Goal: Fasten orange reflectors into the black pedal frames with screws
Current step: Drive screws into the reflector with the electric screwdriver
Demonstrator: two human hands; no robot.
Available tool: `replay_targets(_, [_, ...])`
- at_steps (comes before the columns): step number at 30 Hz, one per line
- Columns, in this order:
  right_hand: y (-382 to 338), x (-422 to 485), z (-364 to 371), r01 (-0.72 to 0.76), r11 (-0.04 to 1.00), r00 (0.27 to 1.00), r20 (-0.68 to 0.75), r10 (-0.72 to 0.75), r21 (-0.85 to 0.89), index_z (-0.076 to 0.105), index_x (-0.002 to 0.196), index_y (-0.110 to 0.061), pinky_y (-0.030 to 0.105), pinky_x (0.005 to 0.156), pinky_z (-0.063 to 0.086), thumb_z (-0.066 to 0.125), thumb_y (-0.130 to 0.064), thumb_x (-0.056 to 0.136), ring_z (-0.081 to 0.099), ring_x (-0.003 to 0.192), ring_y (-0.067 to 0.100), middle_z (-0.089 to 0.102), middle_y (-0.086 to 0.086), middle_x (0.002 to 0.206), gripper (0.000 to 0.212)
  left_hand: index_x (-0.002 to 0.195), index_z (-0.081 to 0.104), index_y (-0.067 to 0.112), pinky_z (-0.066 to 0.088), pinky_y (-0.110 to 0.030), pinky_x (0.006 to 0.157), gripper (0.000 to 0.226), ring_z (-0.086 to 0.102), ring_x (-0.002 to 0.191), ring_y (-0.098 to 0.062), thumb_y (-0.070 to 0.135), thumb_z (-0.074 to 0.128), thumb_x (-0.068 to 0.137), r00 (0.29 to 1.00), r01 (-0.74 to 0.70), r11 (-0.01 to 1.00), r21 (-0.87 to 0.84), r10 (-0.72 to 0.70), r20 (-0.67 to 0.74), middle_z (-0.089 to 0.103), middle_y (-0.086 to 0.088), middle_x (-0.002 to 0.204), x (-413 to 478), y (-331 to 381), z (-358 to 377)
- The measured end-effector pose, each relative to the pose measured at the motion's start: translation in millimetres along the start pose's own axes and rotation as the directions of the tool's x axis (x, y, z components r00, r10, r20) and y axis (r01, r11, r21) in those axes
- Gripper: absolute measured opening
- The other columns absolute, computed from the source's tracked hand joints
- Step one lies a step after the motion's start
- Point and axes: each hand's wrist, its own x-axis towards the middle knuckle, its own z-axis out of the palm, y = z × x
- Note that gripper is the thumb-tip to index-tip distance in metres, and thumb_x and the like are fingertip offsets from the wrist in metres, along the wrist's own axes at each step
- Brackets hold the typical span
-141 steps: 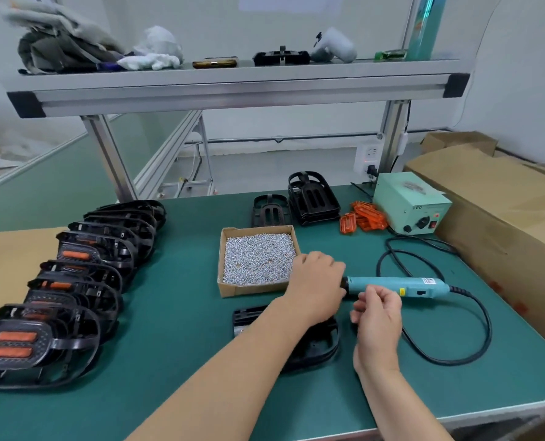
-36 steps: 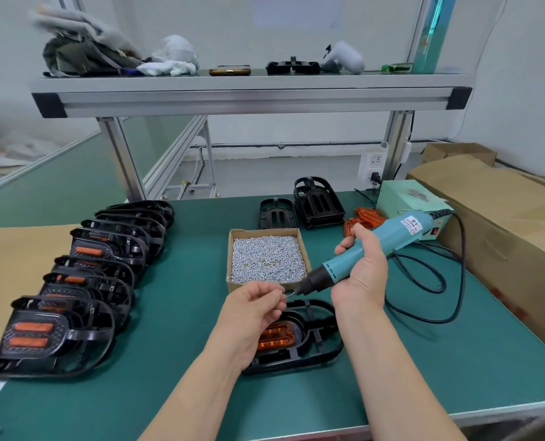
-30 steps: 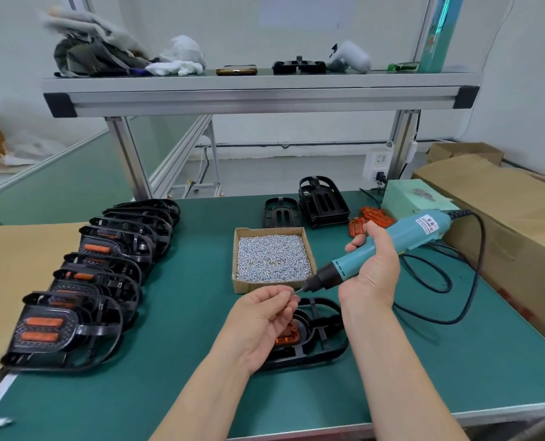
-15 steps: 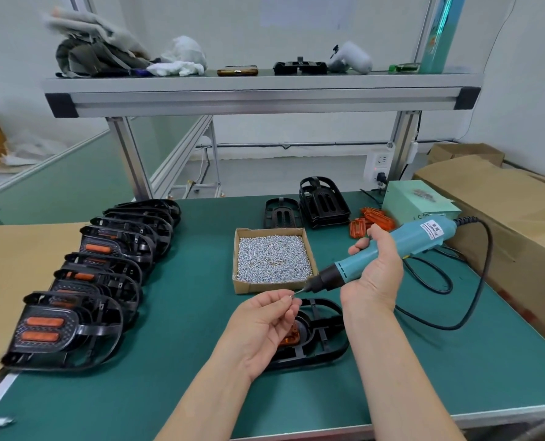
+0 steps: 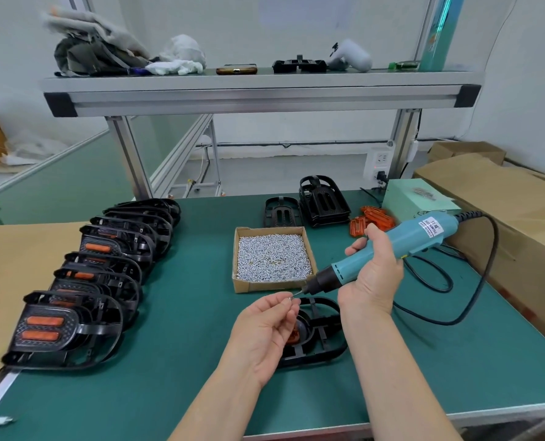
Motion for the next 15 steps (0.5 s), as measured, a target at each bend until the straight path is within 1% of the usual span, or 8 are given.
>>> replay_targets(5, [0,-1,-1,0.000,1.000,1.000,-0.005,0.000,-0.003,0.059,0.094,-0.018,0.018,0.051,0.050,0.072,-0.014,0.086,0.056,0.049,0.007,0.058,-0.007,0.056,0.016,0.091,0.066,-0.006,0.056,-0.018,0.057,0.012,0.069,0.065,-0.013,-0.013,0.057,0.089,0.999,-0.035,0.999,0.033,0.035,0.005,0.070,-0.015,0.078,0,-2,-1])
replay_targets(7, [-1,-1,-1,-0.002,1.000,1.000,-0.014,0.001,-0.008,0.059,0.093,-0.018,0.018,0.051,0.050,0.072,-0.014,0.086,0.056,0.049,0.007,0.058,-0.007,0.055,0.015,0.091,0.066,-0.005,0.057,-0.018,0.059,0.012,0.069,0.067,-0.013,-0.013,0.057,0.089,0.997,-0.071,0.995,0.068,0.070,0.020,0.071,-0.015,0.080,0,-3,-2])
replay_targets(11, [-2,2,-2,-0.032,0.999,0.998,-0.055,0.031,-0.018,0.059,0.096,-0.017,0.017,0.049,0.049,0.074,-0.018,0.084,0.056,0.048,0.008,0.059,-0.007,0.056,0.019,0.085,0.069,0.000,0.056,-0.019,0.063,0.015,0.069,0.072,-0.014,-0.012,0.061,0.088,0.971,-0.238,0.945,0.223,0.232,0.053,0.071,-0.016,0.083,-1,-7,-3])
replay_targets(13, [-1,5,-3,-0.069,0.998,0.994,-0.086,0.067,-0.015,0.060,0.099,-0.016,0.016,0.048,0.048,0.075,-0.020,0.084,0.057,0.048,0.007,0.059,-0.008,0.056,0.021,0.081,0.070,0.006,0.055,-0.019,0.064,0.019,0.068,0.073,-0.014,-0.010,0.063,0.088,0.942,-0.331,0.890,0.314,0.330,0.059,0.072,-0.013,0.081,-3,-11,-2])
replay_targets(15, [1,5,-5,-0.116,0.993,0.987,-0.117,0.114,-0.013,0.061,0.100,-0.016,0.019,0.052,0.049,0.074,-0.023,0.084,0.058,0.049,0.006,0.059,-0.009,0.056,0.022,0.078,0.072,0.011,0.054,-0.018,0.063,0.024,0.067,0.071,-0.012,-0.009,0.064,0.087,0.896,-0.425,0.809,0.407,0.438,0.065,0.073,-0.009,0.076,-5,-14,-1])
